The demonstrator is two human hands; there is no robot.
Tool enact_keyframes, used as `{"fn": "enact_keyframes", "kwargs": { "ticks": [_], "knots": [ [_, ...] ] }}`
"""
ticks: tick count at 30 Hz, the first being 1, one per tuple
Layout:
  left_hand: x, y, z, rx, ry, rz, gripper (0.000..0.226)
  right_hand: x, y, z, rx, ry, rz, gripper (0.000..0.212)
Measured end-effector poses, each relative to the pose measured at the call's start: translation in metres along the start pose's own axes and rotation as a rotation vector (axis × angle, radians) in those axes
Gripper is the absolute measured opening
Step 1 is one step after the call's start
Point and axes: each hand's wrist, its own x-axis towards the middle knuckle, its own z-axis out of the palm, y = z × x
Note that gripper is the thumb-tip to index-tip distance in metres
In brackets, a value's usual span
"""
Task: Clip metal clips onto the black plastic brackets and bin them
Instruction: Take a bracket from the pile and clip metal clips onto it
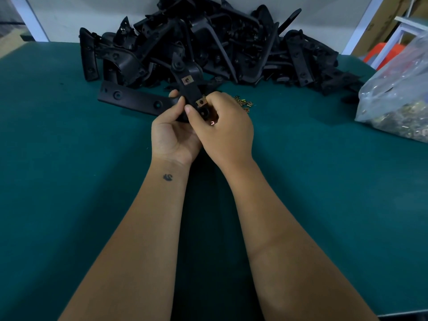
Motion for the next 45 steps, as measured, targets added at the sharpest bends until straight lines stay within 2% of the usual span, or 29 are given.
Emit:
{"fn": "enact_keyframes", "kwargs": {
  "ticks": [8, 20, 25, 27, 29, 32, 35, 40, 45],
  "knots": [
    [-0.003, 0.000, 0.002, 0.002, -0.005, -0.013, 0.025, 0.000, 0.000, 0.001, -0.058, 0.080, -0.117, 0.029],
    [-0.004, 0.003, 0.004, 0.024, -0.017, -0.046, 0.042, -0.001, -0.002, 0.005, -0.070, 0.119, -0.182, 0.023],
    [-0.007, 0.004, 0.006, 0.036, -0.048, -0.059, 0.033, 0.000, -0.003, 0.003, -0.060, 0.071, -0.211, 0.021],
    [-0.006, 0.004, 0.005, 0.030, -0.014, -0.036, 0.032, -0.002, -0.002, 0.003, -0.053, 0.022, -0.162, 0.024],
    [-0.005, 0.004, 0.004, 0.018, 0.008, -0.037, 0.021, -0.003, -0.004, 0.003, -0.001, 0.004, -0.098, 0.026],
    [-0.003, 0.002, 0.001, 0.019, 0.026, -0.063, 0.015, -0.002, -0.008, 0.001, 0.055, 0.034, -0.048, 0.033],
    [-0.002, 0.001, 0.001, 0.064, 0.017, -0.069, 0.019, -0.001, -0.009, 0.001, 0.010, 0.031, -0.073, 0.035],
    [-0.006, -0.002, 0.006, 0.132, 0.046, -0.110, 0.017, -0.002, -0.007, 0.005, -0.078, 0.139, -0.149, 0.022],
    [-0.008, -0.001, 0.007, 0.086, 0.076, -0.051, 0.039, -0.002, -0.011, 0.009, -0.087, 0.130, -0.206, 0.020]
  ]
}}
